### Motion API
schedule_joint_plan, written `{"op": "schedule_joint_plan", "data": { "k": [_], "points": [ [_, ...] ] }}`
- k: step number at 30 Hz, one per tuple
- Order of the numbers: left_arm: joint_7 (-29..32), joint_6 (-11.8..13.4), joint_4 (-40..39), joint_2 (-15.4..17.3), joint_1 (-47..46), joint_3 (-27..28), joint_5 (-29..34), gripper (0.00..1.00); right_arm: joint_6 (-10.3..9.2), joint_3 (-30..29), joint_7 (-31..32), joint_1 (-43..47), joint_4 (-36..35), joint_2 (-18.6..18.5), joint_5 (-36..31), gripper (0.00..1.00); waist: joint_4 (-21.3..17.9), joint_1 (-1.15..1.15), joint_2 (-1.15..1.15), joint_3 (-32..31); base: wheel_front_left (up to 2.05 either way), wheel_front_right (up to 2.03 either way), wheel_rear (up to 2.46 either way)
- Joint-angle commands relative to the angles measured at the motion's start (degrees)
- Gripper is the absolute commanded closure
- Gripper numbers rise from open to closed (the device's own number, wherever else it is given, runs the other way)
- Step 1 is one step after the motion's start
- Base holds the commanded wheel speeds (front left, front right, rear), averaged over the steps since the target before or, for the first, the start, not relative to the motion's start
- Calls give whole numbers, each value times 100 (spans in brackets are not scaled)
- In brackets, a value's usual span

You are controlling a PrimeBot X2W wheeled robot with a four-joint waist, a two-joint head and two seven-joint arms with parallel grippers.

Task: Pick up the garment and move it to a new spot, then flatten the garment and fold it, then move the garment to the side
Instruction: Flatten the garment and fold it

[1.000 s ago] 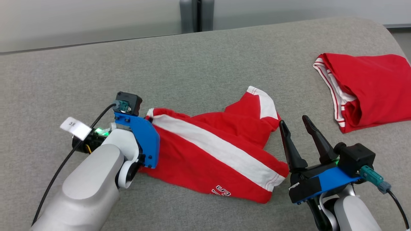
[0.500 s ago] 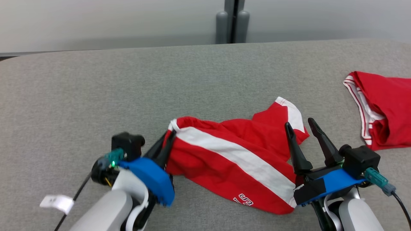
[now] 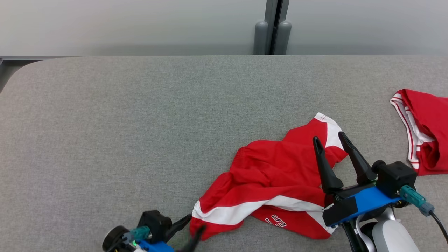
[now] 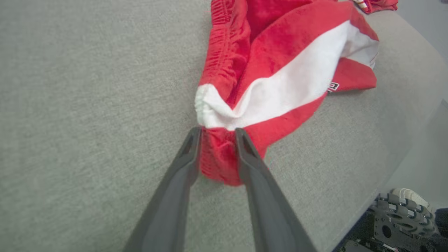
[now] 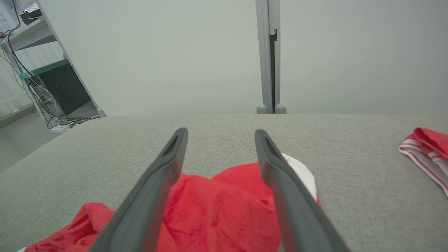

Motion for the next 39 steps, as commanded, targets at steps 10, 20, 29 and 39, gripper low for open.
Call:
{"op": "schedule_joint_plan", "data": {
  "k": [10,20,29,39],
  "points": [
    [185,196,-843,336,34,396,-450,0,1,-6,-17,163,40,-9,10,0,-34,0,0,-185,0,0,0],
    [828,338,-346,-435,-1284,453,-452,0,1,95,17,51,-19,5,27,0,-295,0,0,-125,0,0,0],
    [1320,151,1423,-1134,-2360,238,-377,0,1,143,-23,-129,-56,10,40,0,-772,0,0,299,0,0,0],
    [1825,-99,2558,-1423,-2539,163,-728,0,1,181,-143,-252,57,18,81,0,-1074,0,0,481,0,0,0]
  ]
}}
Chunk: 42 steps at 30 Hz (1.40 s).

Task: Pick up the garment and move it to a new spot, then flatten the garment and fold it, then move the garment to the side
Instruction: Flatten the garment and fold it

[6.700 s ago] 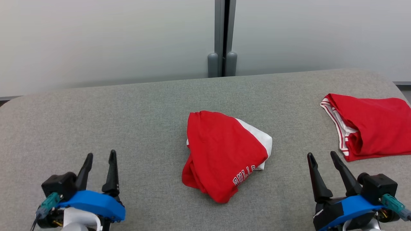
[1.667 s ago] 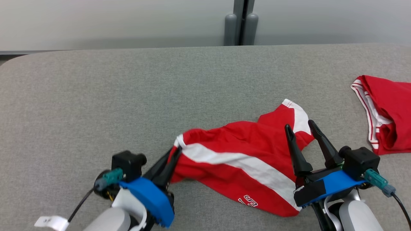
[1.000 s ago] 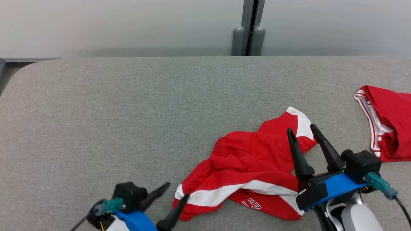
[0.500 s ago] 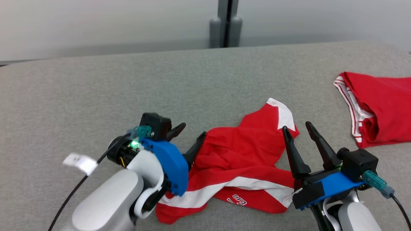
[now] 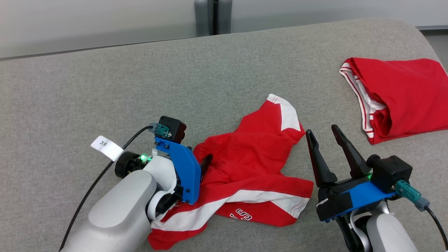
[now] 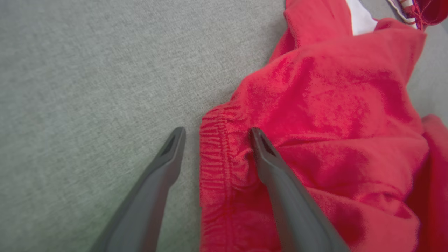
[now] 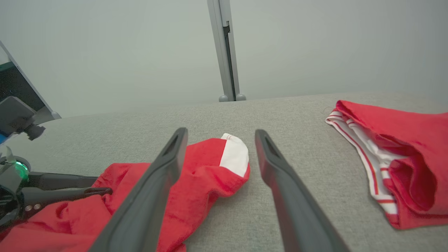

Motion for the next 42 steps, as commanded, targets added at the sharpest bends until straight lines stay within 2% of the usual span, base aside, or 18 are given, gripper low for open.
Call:
{"op": "schedule_joint_plan", "data": {
  "k": [1,2,3,4,5,16,23,33,34,35,42],
  "points": [
    [144,-5,124,-34,0,-11,-85,0,1,4,-50,-65,25,4,0,0,-14,0,0,-4,0,0,0],
    [239,2,197,-57,14,-10,-150,0,1,9,-59,-65,30,4,-24,0,-19,0,0,-6,0,0,0],
    [293,-5,244,-76,9,-16,-174,9,1,24,-58,-68,34,5,-47,0,-20,0,0,-8,0,0,0],
    [278,9,270,-85,-7,-11,-174,71,1,34,-47,-74,40,5,-68,0,-19,0,0,-6,0,0,0],
    [157,67,297,-81,-47,14,-114,100,1,43,-47,-79,44,5,-95,0,-15,0,0,-3,0,0,0],
    [-1796,584,552,-258,-477,448,435,100,1,57,-42,-96,50,9,-153,0,62,0,0,11,0,0,0],
    [-2814,932,794,-194,-803,831,617,100,1,64,-12,-95,10,9,-162,0,53,0,0,41,0,0,0],
    [-3488,1369,1587,-36,-952,1355,491,100,1,188,11,-137,59,6,-129,0,-108,0,0,35,0,0,0],
    [-3491,1381,1689,-55,-935,1390,446,84,1,197,17,-138,60,3,-129,0,-122,0,0,33,0,0,0],
    [-3487,1357,1777,-61,-922,1417,417,0,1,209,26,-141,61,2,-132,0,-139,0,0,31,0,0,0],
    [-3644,900,2117,-83,-802,1446,354,0,1,180,43,-80,82,-45,-118,0,-130,0,0,-48,0,0,0]
  ]
}}
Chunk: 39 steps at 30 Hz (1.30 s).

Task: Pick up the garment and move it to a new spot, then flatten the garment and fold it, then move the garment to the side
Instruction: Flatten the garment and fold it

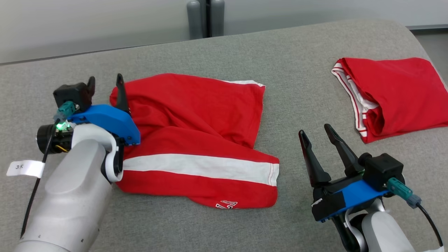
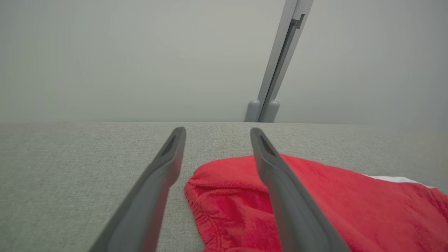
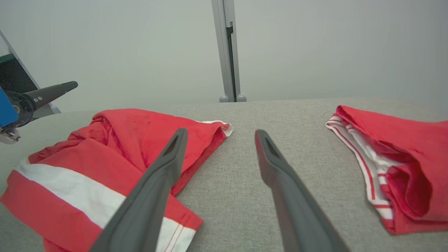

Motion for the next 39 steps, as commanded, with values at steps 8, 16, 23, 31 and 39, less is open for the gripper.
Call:
{"op": "schedule_joint_plan", "data": {
  "k": [8,16,23,31,39],
  "points": [
    [-101,-348,-405,5,452,162,237,0,1,-194,77,192,-57,-68,-37,0,286,0,0,-283,0,0,0],
    [-101,-568,-1986,181,1739,947,835,0,1,-349,229,392,-113,-51,-59,0,581,0,0,-572,0,0,0],
    [-102,-633,-2994,173,2883,1507,1332,0,1,-598,369,595,-113,-33,-55,0,755,0,0,-749,0,0,0],
    [-103,-717,-3485,77,3732,1897,1668,0,1,-853,478,864,-118,-10,-82,0,895,0,0,-992,0,0,0],
    [-103,-787,-3483,52,4209,2123,1762,0,1,-1064,473,1158,-195,24,-32,0,935,0,0,-1267,0,0,0]
  ]
}}
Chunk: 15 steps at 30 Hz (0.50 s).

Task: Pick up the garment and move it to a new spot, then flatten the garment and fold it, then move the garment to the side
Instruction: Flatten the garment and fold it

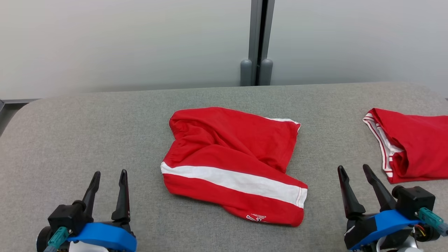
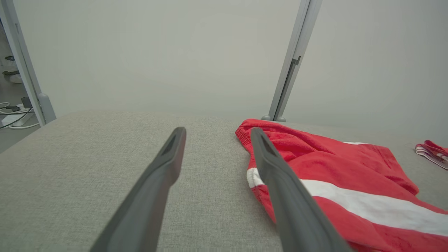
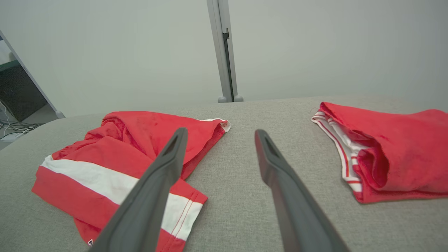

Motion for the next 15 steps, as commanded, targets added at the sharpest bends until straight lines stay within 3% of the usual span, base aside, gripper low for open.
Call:
{"op": "schedule_joint_plan", "data": {
  "k": [1,15],
  "points": [
    [-25,-48,48,25,43,11,1,0,1,-27,11,109,-36,20,5,0,-8,1,0,-29,0,0,0],
    [-25,-50,239,66,49,-3,-67,0,1,-18,-31,238,-75,26,172,0,-13,1,0,-70,0,0,0]
  ]
}}
